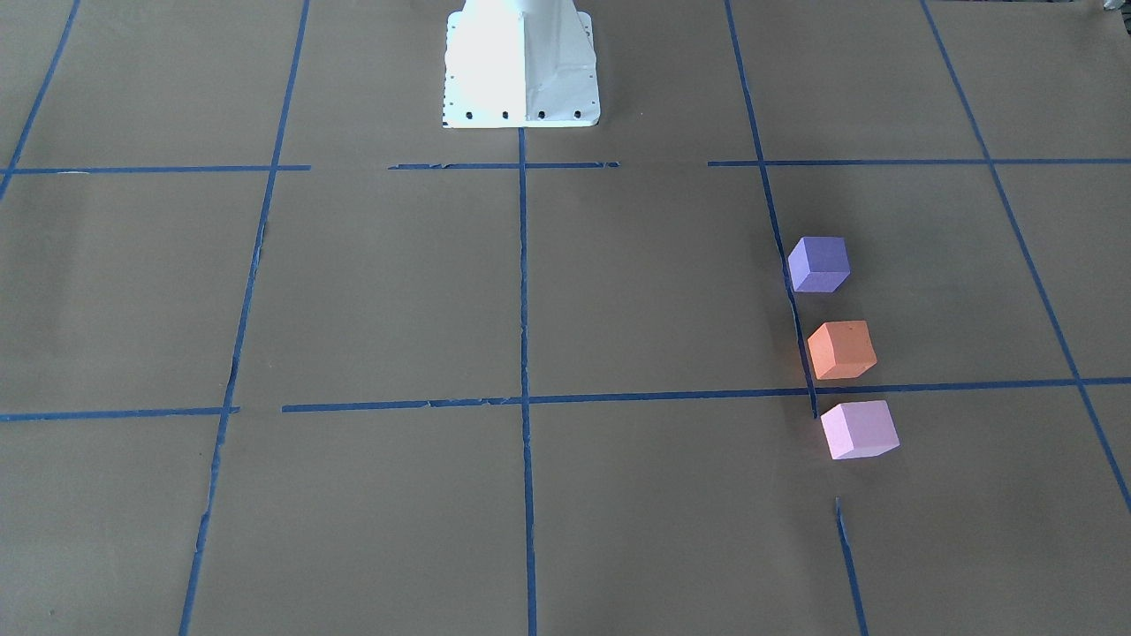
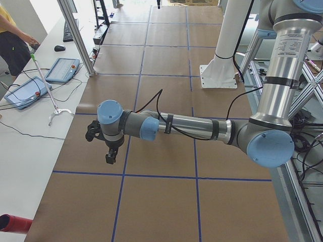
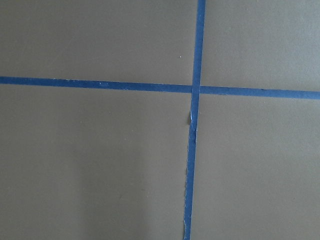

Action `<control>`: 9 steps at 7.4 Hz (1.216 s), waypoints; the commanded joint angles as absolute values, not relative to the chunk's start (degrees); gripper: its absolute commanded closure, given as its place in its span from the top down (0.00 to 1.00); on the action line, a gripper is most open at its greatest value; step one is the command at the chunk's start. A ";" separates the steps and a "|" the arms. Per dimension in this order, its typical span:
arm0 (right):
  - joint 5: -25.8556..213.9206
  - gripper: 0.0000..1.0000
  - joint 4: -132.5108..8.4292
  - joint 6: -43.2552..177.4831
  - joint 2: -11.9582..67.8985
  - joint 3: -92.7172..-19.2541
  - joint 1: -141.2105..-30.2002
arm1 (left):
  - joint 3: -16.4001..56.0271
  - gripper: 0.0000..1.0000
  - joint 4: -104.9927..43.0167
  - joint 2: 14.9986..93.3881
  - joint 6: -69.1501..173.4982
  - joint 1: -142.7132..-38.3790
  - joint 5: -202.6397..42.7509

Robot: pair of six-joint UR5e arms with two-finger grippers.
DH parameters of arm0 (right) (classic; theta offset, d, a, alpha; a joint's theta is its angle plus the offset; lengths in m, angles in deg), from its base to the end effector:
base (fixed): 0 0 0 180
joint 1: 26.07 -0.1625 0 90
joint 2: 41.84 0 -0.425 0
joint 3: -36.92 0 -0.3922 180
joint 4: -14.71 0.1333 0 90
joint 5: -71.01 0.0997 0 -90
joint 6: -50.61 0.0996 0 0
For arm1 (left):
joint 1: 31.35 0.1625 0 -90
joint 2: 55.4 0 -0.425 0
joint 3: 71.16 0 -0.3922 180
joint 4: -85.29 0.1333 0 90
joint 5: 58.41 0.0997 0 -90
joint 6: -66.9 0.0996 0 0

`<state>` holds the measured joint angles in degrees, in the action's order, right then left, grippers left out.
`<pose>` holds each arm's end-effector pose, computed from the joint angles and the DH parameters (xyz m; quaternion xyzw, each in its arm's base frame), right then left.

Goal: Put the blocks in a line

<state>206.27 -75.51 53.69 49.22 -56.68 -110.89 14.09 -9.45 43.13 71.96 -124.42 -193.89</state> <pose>0.0184 -0.4901 0.6361 -0.0091 -0.3850 -0.0247 0.9225 -0.0924 -0.5592 0.6112 0.0957 0.3797 0.0447 0.9191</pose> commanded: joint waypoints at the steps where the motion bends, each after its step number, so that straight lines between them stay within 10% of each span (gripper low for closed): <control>1: 206.27 1.00 -75.47 53.69 49.22 -56.68 -110.89 | 13.83 0.98 -9.10 41.46 72.62 -124.87 -193.85; 9: 206.27 1.00 -75.47 53.69 49.22 -56.68 -110.89 | 16.38 1.00 -7.17 39.43 71.91 -124.78 -193.94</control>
<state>206.27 -75.51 53.69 49.22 -56.68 -110.89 16.34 -7.19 39.31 71.93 -124.79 -193.90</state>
